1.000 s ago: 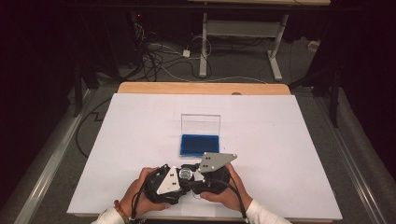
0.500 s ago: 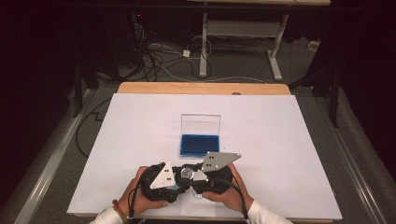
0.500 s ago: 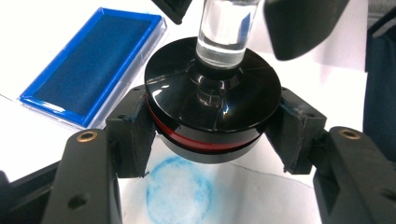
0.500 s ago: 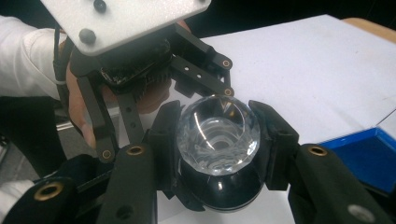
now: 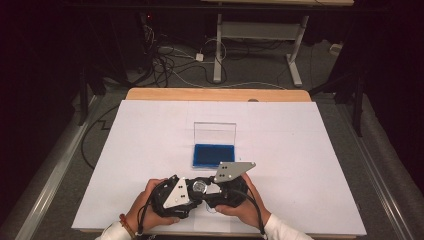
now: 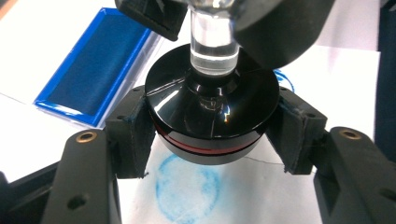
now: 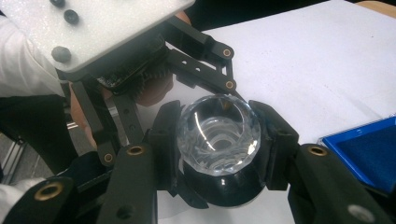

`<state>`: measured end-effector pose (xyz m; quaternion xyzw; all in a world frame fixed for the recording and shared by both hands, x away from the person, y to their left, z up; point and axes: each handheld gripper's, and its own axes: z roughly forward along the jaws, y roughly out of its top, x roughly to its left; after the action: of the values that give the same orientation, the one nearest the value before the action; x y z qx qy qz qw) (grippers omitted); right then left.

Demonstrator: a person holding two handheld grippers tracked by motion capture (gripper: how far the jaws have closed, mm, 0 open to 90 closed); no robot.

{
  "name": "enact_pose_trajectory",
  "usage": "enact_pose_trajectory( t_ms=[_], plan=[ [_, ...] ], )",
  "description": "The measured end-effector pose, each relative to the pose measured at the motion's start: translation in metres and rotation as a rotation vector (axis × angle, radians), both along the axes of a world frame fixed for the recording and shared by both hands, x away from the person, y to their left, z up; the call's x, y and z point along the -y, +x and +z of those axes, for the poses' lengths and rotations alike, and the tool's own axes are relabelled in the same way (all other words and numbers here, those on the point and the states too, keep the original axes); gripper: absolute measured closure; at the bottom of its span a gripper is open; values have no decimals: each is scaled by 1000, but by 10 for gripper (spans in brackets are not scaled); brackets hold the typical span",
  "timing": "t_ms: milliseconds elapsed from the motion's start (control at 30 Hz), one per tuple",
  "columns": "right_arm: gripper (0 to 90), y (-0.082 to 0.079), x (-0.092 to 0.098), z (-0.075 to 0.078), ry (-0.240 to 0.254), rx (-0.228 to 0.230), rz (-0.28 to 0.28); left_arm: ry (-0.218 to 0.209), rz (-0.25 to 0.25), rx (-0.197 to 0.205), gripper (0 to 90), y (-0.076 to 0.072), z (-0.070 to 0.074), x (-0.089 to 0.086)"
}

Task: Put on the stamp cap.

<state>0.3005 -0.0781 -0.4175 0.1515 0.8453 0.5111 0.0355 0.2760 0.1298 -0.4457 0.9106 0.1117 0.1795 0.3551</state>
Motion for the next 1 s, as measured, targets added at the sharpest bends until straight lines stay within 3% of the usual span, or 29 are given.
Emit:
enact_pose_trajectory(
  t_ms=[167,467,633,1000],
  plan=[
    [573,0,0,-1,13,-9,-5,-11,4,-8,360,0,-1,0],
    [574,-4,-4,-3,-1,23,-23,-9,17,-40,360,2,-1,3],
    [573,-6,-4,-2,3,41,-26,-42,18,-49,360,2,0,1],
    [573,-7,-1,-1,28,35,-23,-97,-11,-117,357,6,3,-5]
  ],
)
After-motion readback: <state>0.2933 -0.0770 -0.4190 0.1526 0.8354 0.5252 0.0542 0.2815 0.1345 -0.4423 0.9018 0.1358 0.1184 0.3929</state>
